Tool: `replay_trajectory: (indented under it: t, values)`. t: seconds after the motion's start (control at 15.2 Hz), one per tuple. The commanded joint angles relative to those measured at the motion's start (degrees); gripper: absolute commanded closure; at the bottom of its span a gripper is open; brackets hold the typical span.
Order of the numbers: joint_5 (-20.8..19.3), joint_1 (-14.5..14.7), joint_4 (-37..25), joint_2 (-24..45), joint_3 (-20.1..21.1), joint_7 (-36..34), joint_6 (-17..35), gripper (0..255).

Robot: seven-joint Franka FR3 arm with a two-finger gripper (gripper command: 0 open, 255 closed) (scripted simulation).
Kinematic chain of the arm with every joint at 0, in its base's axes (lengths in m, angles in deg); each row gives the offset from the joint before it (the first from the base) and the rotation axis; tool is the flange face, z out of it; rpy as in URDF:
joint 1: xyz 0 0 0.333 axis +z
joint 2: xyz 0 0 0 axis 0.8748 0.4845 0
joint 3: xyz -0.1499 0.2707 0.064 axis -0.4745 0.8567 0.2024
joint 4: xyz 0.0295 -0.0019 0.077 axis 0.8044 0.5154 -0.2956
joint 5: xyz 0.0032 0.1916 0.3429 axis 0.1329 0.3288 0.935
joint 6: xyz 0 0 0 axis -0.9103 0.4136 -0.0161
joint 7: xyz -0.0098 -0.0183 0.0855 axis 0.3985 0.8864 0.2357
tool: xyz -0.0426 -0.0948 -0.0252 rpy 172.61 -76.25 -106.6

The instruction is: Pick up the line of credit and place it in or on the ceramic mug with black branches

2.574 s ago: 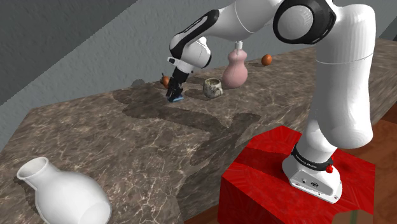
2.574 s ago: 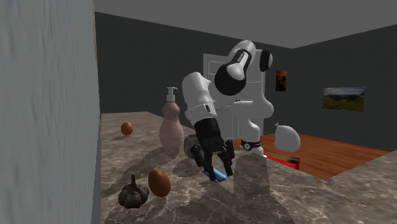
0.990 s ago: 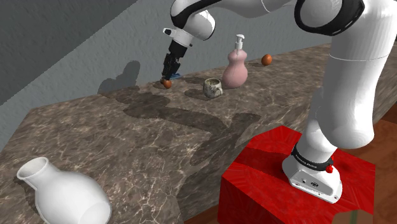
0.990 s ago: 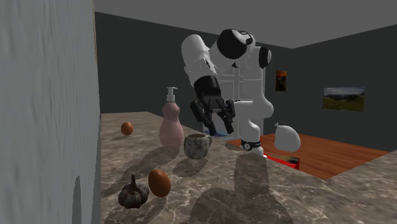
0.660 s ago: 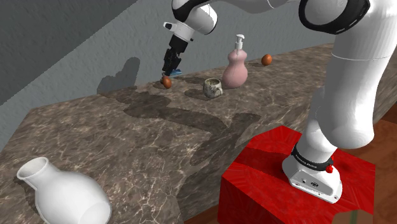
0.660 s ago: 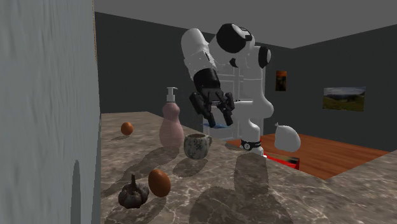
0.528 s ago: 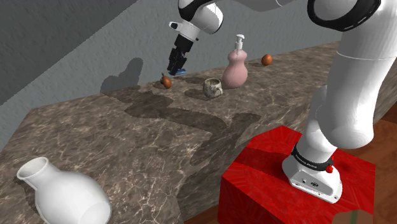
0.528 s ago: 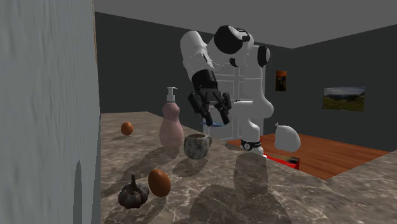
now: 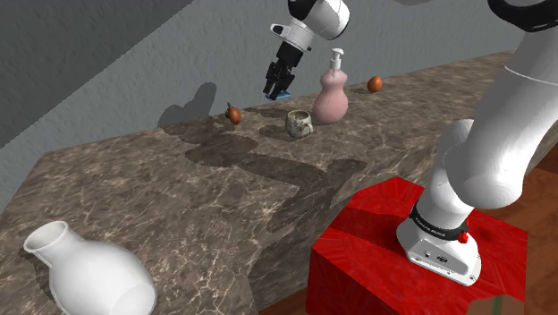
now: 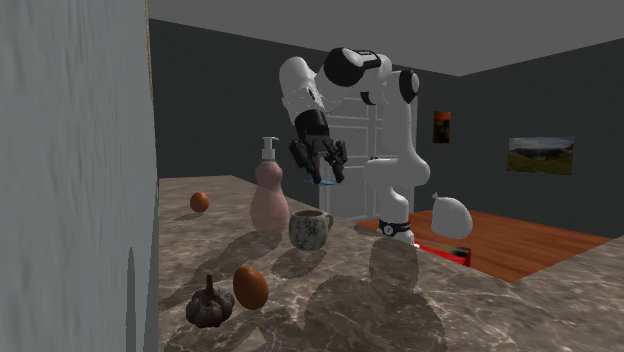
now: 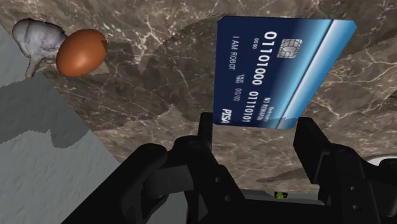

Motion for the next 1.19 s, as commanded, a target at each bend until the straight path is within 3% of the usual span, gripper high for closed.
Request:
replay_trajectory:
  t: [0.0, 0.26, 1.12]
  values:
    - [-1.49, -1.03, 2.60, -3.04, -0.82, 0.94, -0.79, 255]
    - [-4.81, -3.72, 6.93, -8.94, -2.83, 2.94, -3.24, 255]
    - [-0.37, -2.89, 13.17, -5.45, -3.91, 9.71, 4.25, 255]
